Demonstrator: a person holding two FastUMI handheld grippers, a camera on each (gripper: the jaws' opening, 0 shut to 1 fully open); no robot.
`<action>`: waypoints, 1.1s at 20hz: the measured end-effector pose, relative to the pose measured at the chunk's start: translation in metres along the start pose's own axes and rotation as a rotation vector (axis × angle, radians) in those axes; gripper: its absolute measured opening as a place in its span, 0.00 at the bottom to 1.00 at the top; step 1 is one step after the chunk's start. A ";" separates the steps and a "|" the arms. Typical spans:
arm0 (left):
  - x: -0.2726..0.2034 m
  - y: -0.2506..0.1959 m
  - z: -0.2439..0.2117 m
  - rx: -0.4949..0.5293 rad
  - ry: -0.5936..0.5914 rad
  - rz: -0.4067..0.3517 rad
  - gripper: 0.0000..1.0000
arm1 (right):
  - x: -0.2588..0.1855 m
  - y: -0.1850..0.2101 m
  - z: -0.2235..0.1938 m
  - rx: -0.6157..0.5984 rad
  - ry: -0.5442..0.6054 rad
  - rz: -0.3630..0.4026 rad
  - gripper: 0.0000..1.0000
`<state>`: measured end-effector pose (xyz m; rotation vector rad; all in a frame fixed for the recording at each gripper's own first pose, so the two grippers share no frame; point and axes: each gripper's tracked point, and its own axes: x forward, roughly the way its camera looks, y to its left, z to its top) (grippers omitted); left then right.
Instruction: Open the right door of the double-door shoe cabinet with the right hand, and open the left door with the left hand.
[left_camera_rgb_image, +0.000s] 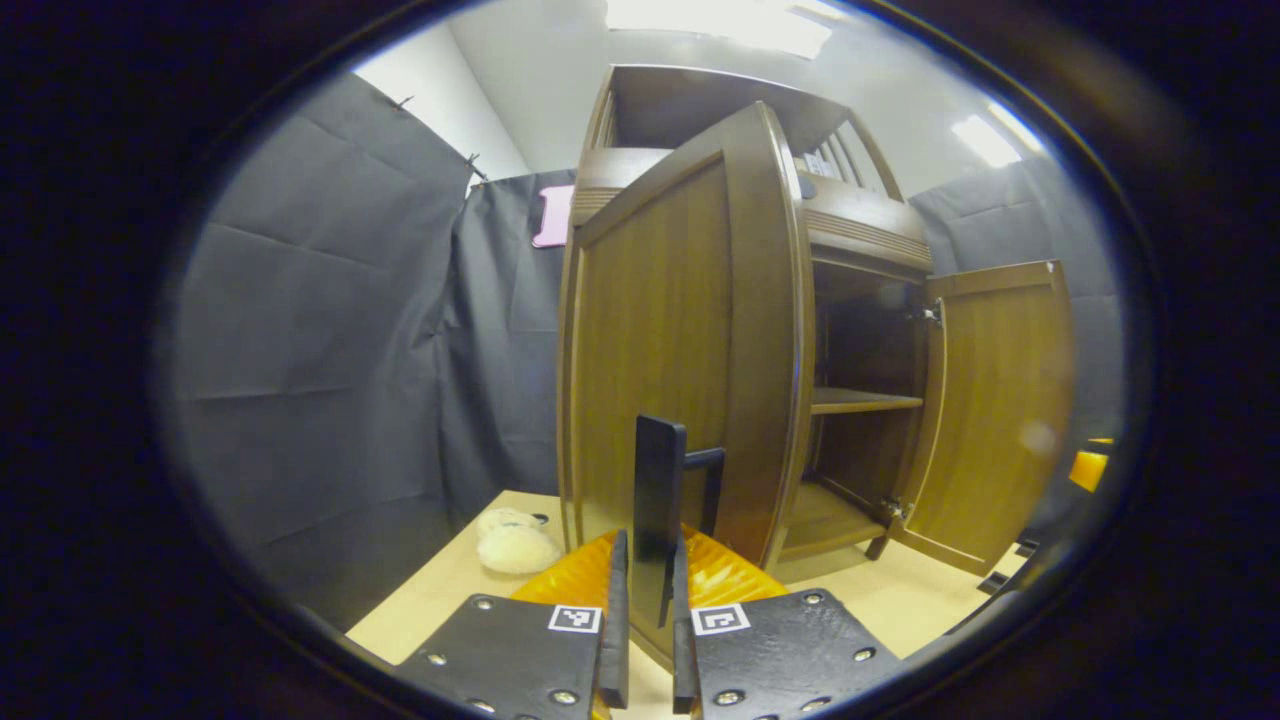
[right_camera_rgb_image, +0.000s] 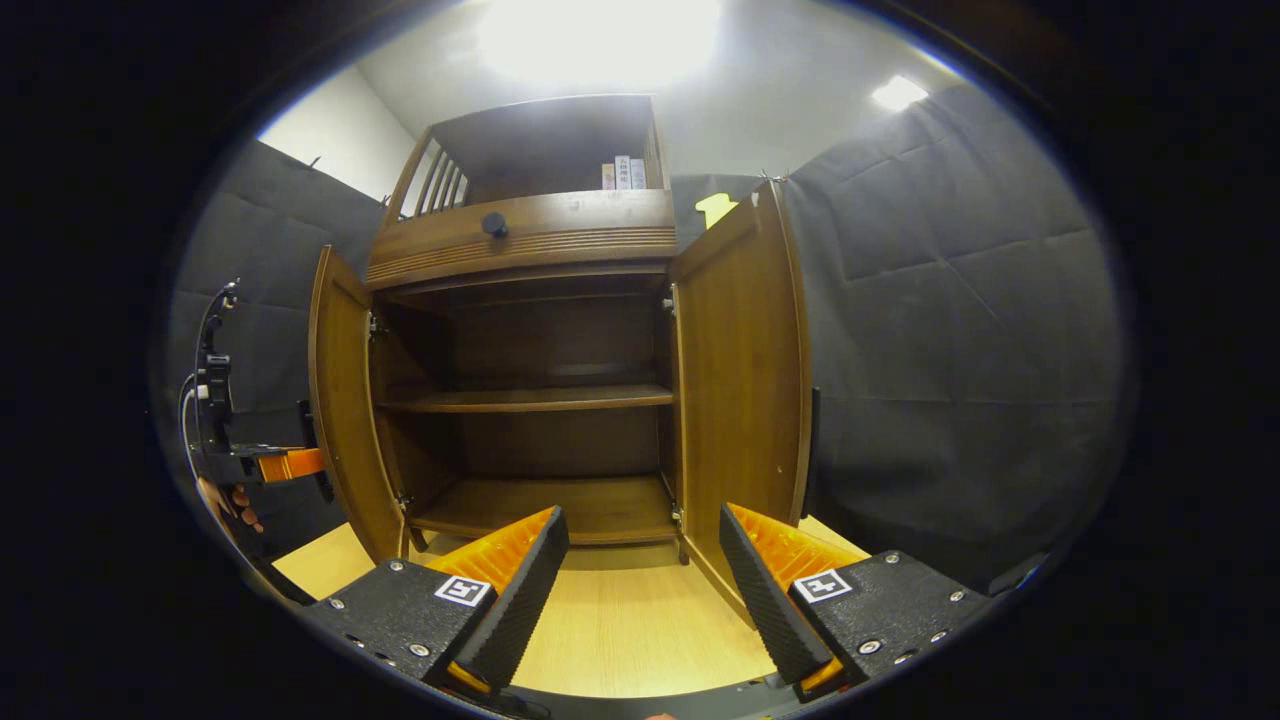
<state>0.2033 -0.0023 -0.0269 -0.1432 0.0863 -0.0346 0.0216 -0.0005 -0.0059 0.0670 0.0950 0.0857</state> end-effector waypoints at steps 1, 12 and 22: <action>-0.001 0.006 0.002 0.002 -0.006 0.007 0.14 | -0.001 0.004 0.002 -0.001 -0.003 0.006 0.94; -0.035 0.095 0.006 0.018 -0.024 0.146 0.14 | -0.007 0.035 0.011 0.013 -0.004 0.036 0.94; -0.095 0.145 0.019 0.011 -0.049 0.300 0.15 | -0.023 0.029 0.029 -0.003 -0.026 0.094 0.94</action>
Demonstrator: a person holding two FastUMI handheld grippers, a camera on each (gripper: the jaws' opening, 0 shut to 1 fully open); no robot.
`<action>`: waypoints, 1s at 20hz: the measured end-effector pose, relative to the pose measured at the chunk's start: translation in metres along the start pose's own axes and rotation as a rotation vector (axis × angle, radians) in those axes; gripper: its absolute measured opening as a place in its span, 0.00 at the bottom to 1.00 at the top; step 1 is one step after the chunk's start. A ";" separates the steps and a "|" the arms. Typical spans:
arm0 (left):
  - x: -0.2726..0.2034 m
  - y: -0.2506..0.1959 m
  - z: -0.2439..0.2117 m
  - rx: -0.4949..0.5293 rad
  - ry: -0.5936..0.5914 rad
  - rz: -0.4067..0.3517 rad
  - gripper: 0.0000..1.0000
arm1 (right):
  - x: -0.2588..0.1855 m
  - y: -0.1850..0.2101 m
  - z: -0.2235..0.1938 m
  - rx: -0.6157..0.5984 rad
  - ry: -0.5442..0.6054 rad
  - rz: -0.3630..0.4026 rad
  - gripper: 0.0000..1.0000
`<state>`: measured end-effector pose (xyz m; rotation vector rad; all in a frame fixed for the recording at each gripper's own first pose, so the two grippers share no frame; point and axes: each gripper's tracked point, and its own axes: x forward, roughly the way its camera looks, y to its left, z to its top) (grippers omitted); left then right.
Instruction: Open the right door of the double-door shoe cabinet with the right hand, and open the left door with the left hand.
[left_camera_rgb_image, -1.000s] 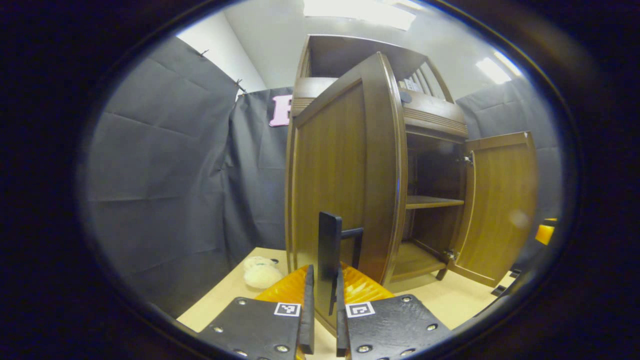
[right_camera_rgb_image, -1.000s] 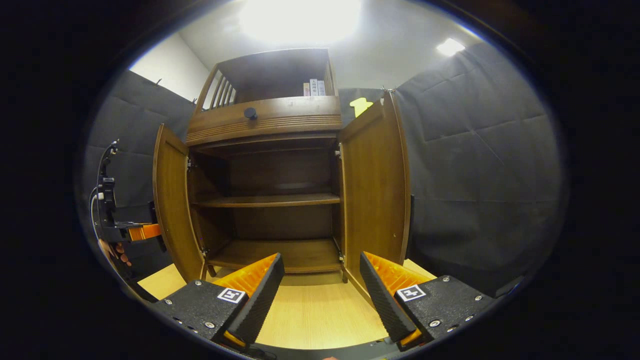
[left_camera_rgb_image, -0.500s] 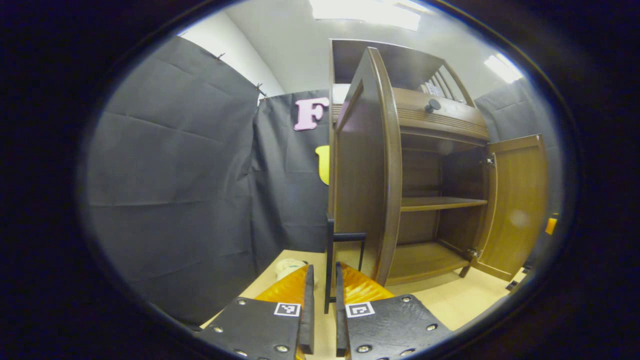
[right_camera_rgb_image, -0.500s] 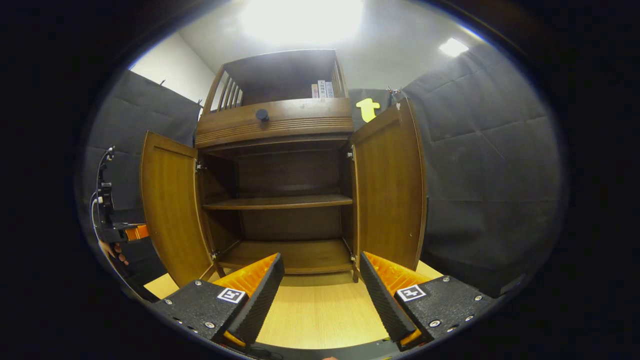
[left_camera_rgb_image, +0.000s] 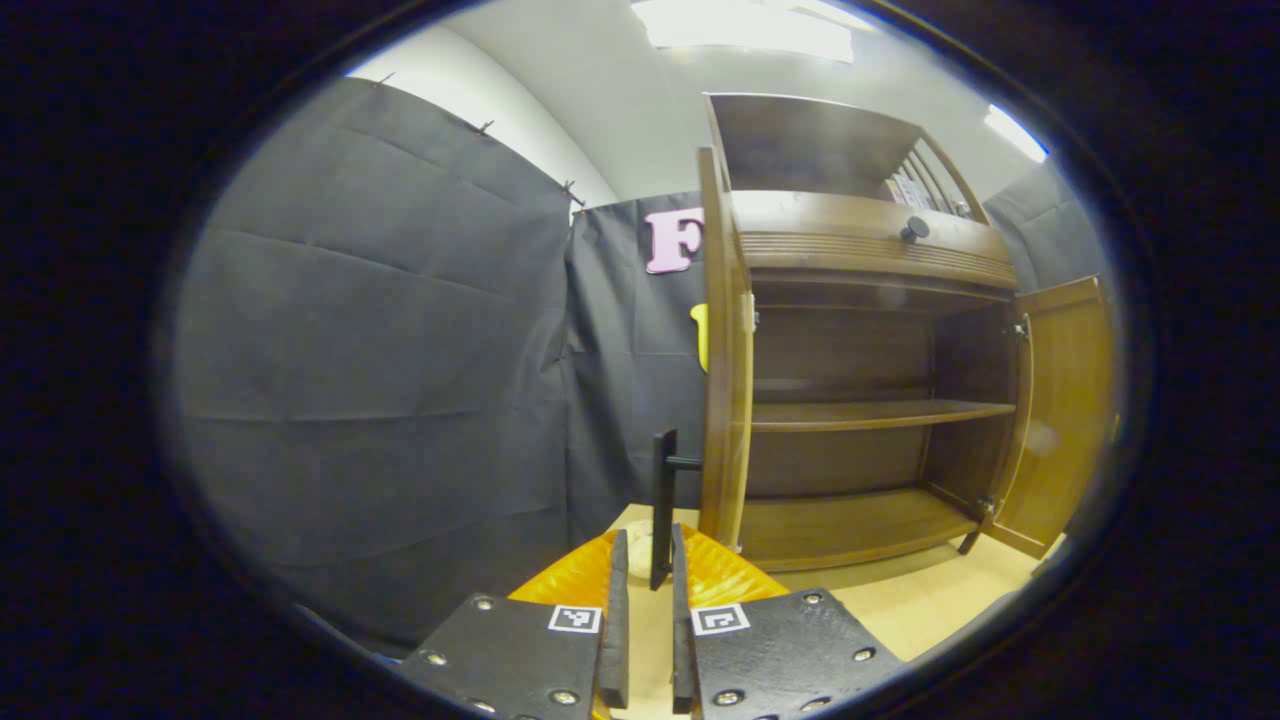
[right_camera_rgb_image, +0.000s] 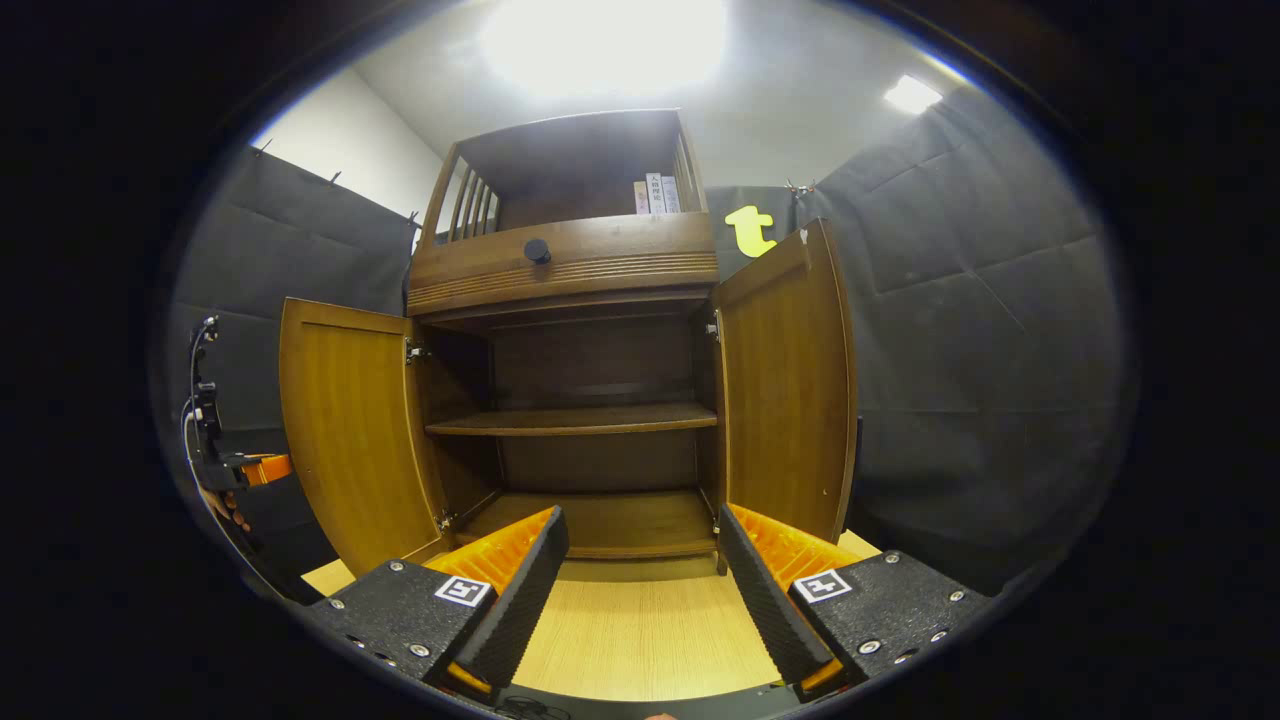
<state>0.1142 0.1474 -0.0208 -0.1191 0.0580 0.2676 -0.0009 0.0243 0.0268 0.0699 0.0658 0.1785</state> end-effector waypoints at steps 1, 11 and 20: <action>-0.008 -0.001 0.003 -0.003 -0.003 0.000 0.15 | -0.005 -0.002 0.001 -0.003 -0.002 0.006 0.94; -0.117 -0.074 0.029 0.064 -0.049 -0.109 0.18 | -0.058 -0.009 0.008 0.013 -0.026 0.036 0.92; -0.169 -0.104 0.027 0.094 -0.056 -0.125 0.22 | -0.096 -0.005 0.005 0.023 -0.051 0.040 0.94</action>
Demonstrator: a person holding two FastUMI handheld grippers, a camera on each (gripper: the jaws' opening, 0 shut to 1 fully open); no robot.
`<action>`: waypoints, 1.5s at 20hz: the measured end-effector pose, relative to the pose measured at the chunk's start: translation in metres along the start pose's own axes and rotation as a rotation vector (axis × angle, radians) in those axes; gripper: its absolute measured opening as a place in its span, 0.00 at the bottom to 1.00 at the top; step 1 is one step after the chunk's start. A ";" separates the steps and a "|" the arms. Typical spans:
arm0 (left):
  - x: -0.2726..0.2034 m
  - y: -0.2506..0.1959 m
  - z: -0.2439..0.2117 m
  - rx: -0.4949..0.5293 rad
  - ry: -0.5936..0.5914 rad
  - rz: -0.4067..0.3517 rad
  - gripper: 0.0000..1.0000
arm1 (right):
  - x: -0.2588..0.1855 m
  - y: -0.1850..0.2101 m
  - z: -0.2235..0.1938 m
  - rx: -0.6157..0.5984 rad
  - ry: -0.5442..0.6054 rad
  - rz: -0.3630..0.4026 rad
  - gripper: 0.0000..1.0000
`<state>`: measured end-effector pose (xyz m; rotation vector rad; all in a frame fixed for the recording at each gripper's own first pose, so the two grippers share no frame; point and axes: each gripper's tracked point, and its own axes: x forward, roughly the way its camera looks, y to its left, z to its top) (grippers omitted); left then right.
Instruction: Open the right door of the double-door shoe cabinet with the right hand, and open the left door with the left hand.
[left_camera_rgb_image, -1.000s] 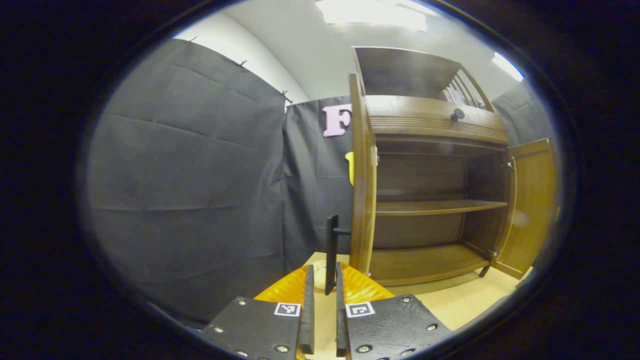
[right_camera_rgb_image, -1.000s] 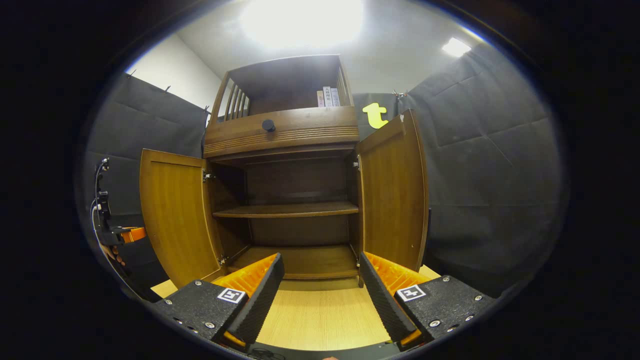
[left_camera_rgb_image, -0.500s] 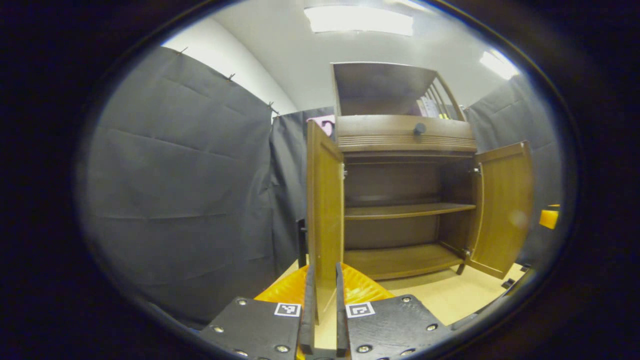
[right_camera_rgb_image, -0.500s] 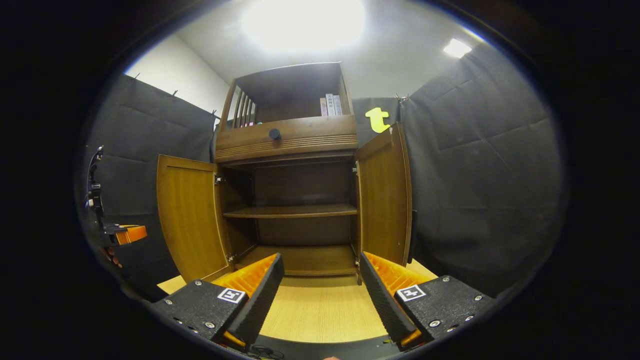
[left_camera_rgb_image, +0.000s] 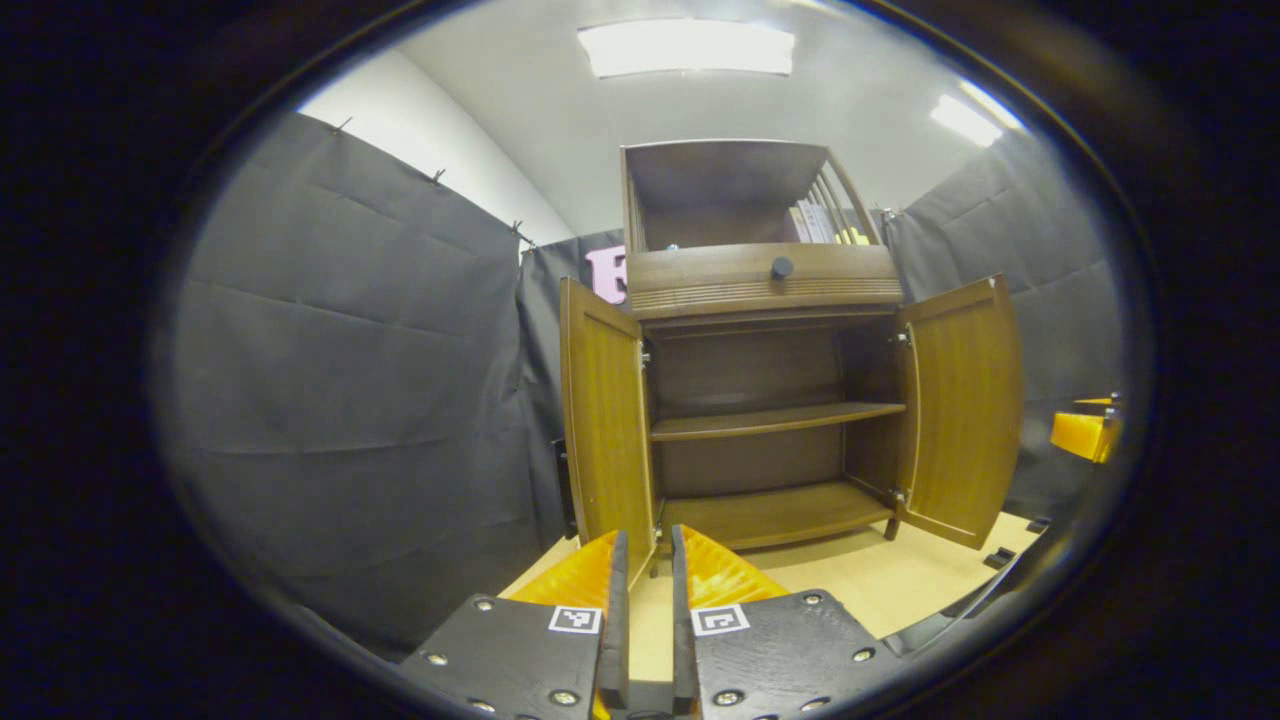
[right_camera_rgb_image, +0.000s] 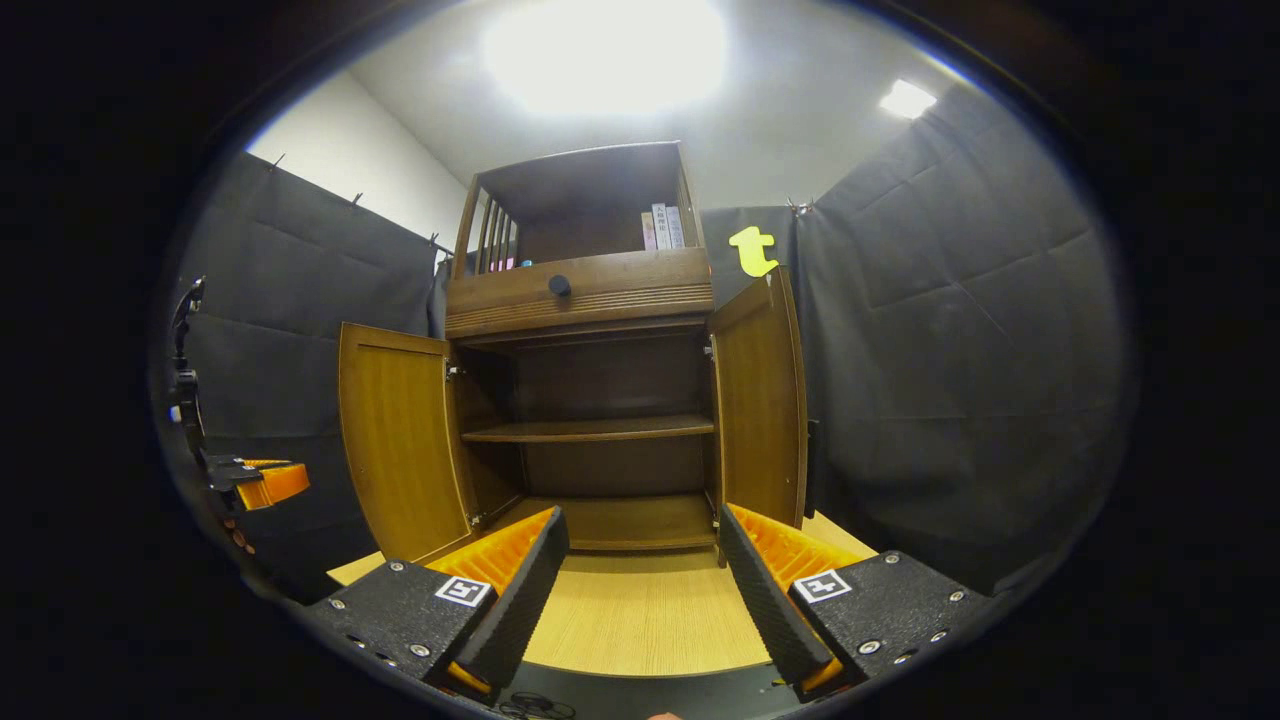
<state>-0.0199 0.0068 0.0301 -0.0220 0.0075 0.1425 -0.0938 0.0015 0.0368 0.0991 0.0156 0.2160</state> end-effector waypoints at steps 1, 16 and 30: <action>-0.003 -0.001 -0.002 -0.002 0.000 0.001 0.22 | -0.002 0.001 0.000 0.004 0.000 0.000 0.94; -0.043 0.010 -0.006 0.013 -0.008 0.050 0.98 | -0.020 0.011 0.002 0.009 -0.010 0.015 0.94; -0.043 -0.008 0.006 0.033 -0.040 0.026 0.93 | -0.019 0.002 0.003 0.011 -0.008 0.008 0.94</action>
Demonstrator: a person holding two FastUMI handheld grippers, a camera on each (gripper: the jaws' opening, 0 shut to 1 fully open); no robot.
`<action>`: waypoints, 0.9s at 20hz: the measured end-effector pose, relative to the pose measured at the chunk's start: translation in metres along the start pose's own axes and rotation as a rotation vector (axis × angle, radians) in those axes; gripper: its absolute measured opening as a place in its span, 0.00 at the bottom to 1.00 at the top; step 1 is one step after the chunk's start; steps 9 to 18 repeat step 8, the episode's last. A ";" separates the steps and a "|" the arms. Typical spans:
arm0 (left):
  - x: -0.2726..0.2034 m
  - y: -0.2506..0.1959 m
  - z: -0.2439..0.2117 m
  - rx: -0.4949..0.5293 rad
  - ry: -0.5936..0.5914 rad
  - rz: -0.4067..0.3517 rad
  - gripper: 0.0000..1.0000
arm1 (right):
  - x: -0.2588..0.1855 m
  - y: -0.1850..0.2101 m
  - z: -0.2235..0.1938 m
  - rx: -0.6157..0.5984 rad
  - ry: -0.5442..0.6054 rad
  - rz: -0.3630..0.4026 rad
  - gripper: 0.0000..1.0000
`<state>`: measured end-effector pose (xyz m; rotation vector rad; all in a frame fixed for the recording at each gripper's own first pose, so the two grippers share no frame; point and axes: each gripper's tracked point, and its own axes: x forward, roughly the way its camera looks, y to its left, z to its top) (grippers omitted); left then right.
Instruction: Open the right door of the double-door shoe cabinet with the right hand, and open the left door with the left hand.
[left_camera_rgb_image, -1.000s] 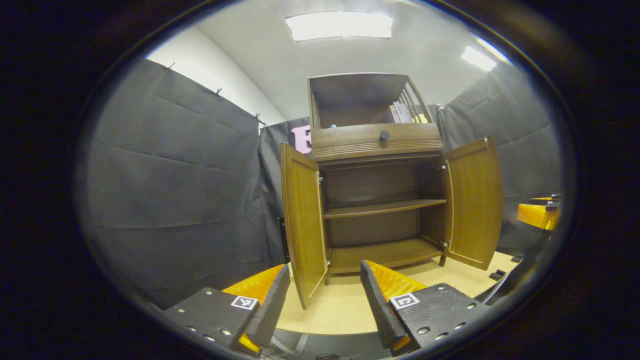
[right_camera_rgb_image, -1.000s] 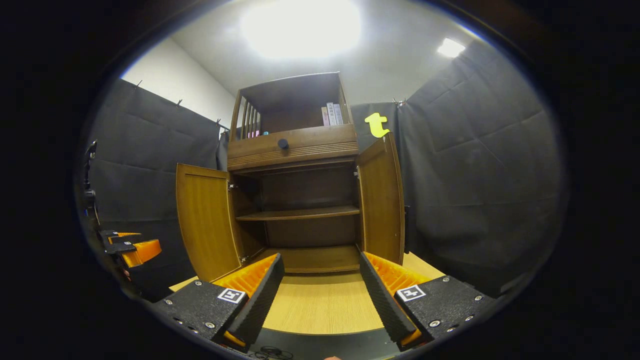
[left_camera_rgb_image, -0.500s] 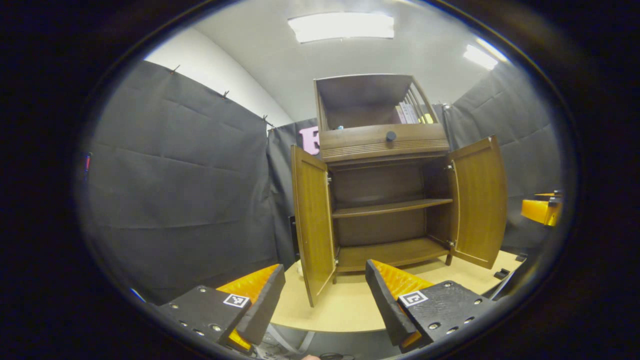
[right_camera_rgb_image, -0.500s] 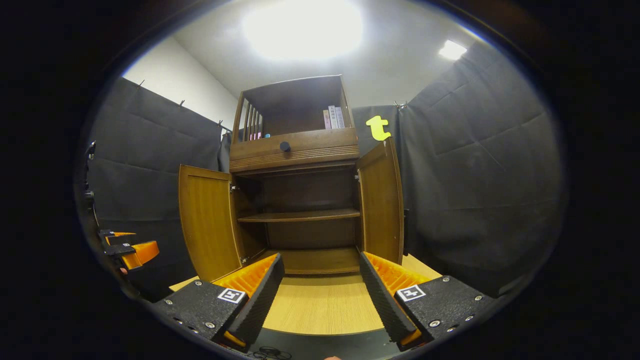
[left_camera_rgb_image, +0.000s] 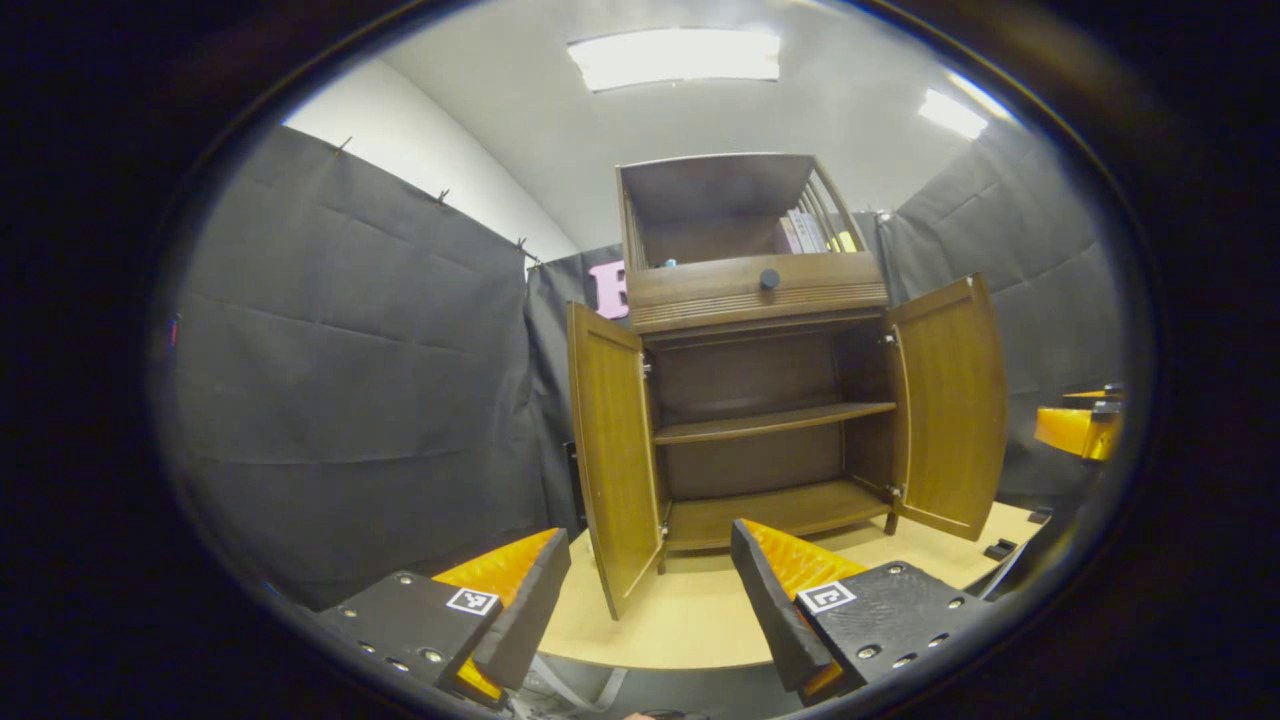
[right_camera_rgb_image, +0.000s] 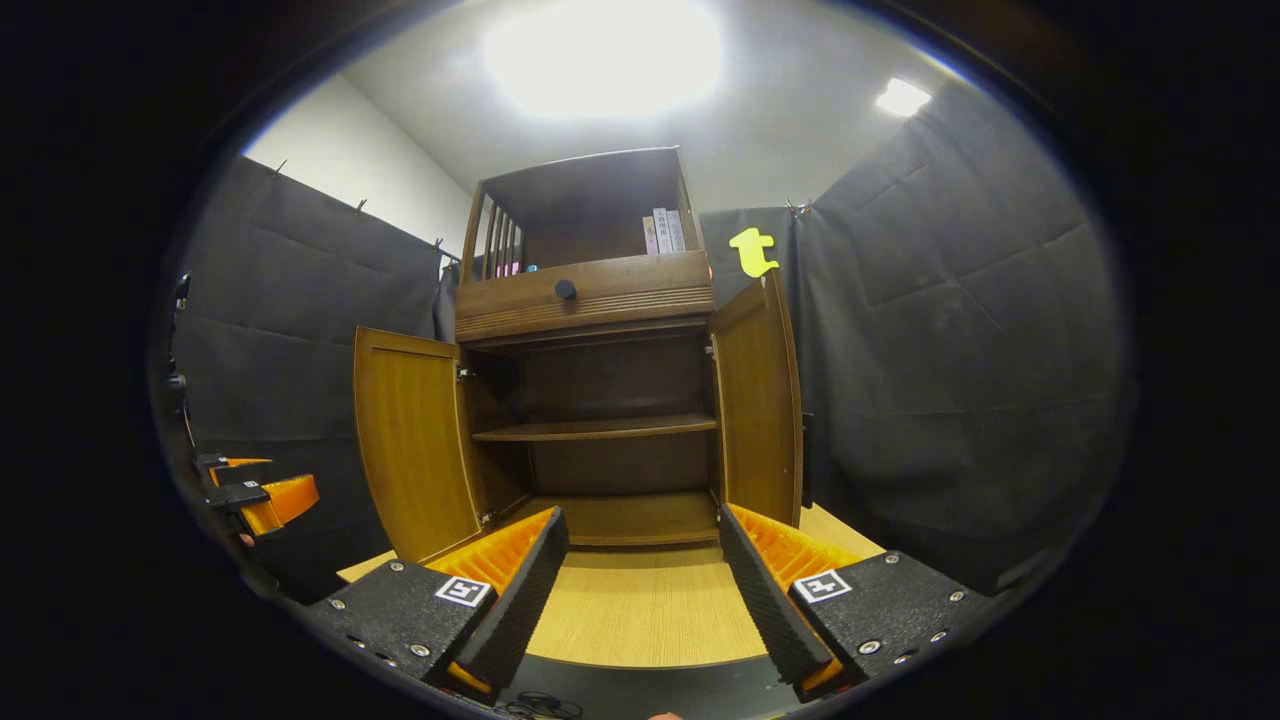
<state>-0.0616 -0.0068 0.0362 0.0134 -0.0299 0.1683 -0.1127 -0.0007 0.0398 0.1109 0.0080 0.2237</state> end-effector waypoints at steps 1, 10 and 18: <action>0.001 -0.001 0.002 -0.006 -0.004 -0.002 0.96 | 0.000 0.000 0.001 -0.001 -0.002 -0.001 0.94; 0.006 -0.002 0.000 -0.002 0.000 0.005 0.99 | 0.009 -0.004 0.000 0.005 -0.003 -0.011 0.94; 0.006 -0.002 0.000 -0.002 0.000 0.005 0.99 | 0.009 -0.004 0.000 0.005 -0.003 -0.011 0.94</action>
